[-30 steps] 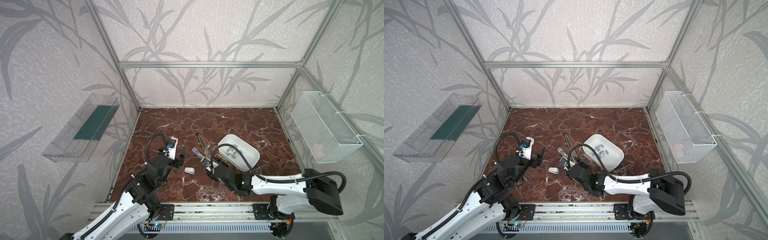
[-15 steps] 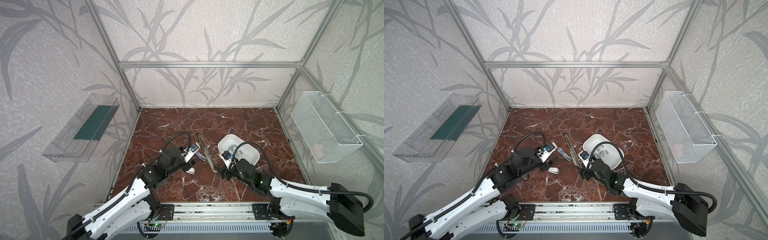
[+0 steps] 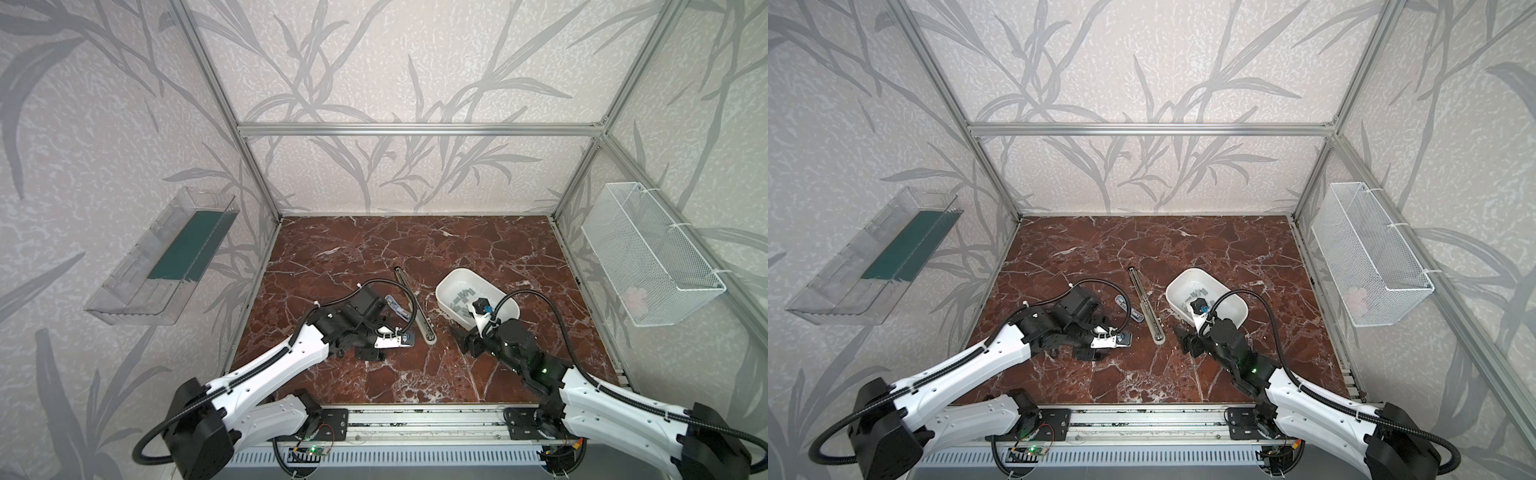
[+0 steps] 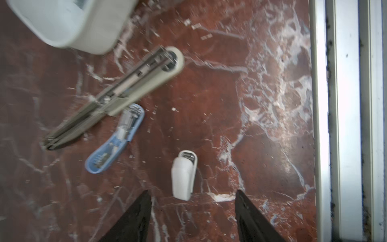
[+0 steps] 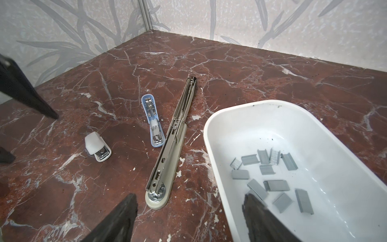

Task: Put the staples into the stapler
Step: 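Move the left gripper to the small white stapler and grasp it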

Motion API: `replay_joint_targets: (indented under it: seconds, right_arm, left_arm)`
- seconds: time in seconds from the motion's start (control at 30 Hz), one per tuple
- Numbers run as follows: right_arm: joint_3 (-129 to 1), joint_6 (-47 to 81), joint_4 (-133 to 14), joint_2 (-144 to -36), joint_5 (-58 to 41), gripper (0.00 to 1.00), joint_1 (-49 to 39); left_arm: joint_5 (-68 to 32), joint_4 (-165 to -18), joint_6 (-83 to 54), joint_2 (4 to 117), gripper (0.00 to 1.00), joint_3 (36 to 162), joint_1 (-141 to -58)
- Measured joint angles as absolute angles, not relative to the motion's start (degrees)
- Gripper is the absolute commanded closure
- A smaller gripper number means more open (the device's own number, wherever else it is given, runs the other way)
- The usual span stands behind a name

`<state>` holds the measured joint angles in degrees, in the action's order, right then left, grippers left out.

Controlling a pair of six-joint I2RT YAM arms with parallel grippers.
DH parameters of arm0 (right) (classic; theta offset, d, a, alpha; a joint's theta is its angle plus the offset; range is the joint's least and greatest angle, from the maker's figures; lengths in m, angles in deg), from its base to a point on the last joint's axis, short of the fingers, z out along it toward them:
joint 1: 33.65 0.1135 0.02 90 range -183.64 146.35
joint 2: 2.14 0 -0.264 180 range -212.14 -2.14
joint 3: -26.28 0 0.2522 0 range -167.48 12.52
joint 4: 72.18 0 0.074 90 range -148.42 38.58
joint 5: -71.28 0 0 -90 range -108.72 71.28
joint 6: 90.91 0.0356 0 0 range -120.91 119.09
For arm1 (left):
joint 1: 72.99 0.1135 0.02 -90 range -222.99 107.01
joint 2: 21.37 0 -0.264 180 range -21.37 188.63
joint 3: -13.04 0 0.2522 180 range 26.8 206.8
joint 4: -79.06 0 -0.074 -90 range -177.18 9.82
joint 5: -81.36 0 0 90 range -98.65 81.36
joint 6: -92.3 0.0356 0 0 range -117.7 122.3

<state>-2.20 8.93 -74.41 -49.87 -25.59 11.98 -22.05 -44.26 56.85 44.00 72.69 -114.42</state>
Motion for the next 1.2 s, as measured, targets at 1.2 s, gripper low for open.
replay_joint_targets:
  seconds: [1.2]
  right_arm:
    - [-1.1, 9.17, -75.35, -53.17, -18.6, 0.19, 6.36]
  left_arm:
    - [-20.61, -46.97, 60.39, 69.98, 0.54, 80.1, -109.79]
